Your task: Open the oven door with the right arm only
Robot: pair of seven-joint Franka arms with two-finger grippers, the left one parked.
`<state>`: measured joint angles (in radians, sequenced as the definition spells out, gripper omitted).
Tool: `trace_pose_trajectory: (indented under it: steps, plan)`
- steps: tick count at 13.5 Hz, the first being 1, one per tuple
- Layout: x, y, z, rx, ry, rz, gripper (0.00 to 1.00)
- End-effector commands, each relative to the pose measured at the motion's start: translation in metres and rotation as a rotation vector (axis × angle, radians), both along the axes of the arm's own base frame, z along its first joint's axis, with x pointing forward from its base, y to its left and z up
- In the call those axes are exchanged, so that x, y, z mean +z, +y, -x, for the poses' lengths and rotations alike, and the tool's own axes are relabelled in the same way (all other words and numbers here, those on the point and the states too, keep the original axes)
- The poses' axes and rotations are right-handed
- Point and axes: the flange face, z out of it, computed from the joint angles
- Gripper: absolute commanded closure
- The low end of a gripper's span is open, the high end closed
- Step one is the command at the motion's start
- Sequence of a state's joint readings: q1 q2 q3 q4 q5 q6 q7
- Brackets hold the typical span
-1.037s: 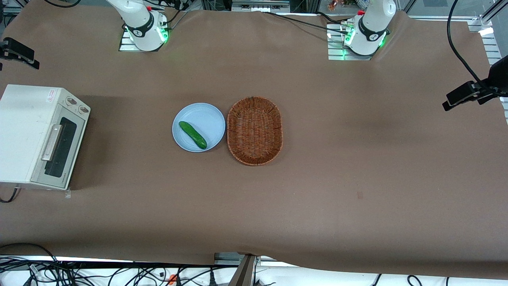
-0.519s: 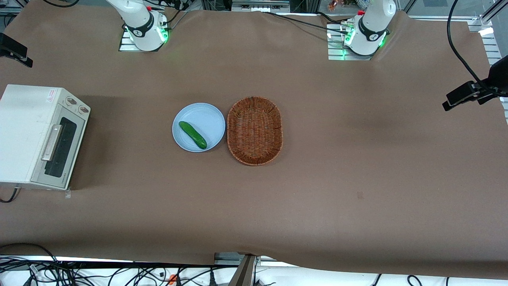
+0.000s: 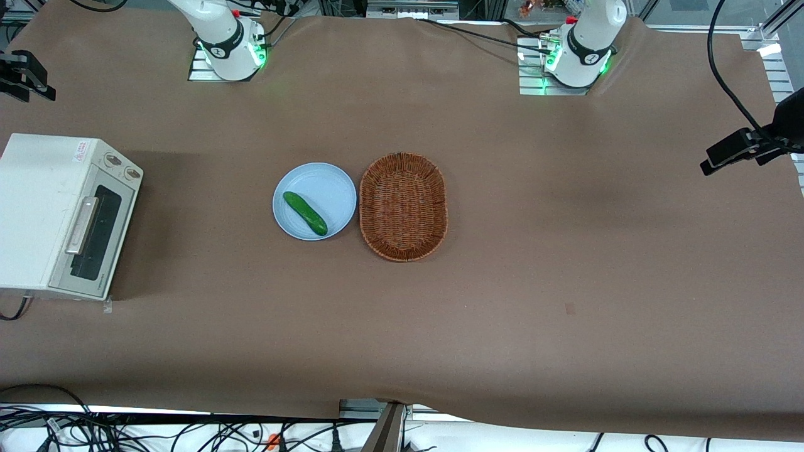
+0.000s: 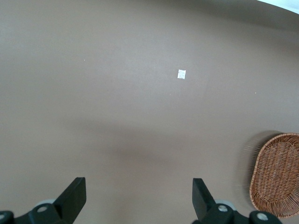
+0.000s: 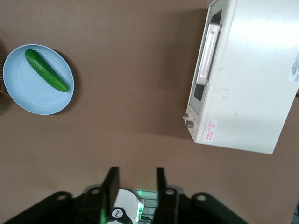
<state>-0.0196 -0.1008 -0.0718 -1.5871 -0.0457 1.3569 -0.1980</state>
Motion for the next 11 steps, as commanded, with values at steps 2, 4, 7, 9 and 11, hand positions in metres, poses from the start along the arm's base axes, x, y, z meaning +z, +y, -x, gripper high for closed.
trace_pose_trajectory:
  steps: [2, 4, 7, 9, 11]
  plan:
    - [0.005, 0.011, -0.003, 0.005, -0.02, -0.021, 1.0]
    - [0.005, 0.01, -0.003, 0.007, -0.021, -0.015, 1.0]
    - [-0.012, -0.004, -0.015, 0.006, 0.019, 0.128, 1.0]
    - [-0.042, -0.006, -0.041, 0.025, 0.058, 0.268, 1.0]
    - [-0.076, 0.018, -0.069, 0.008, 0.055, 0.452, 1.0]
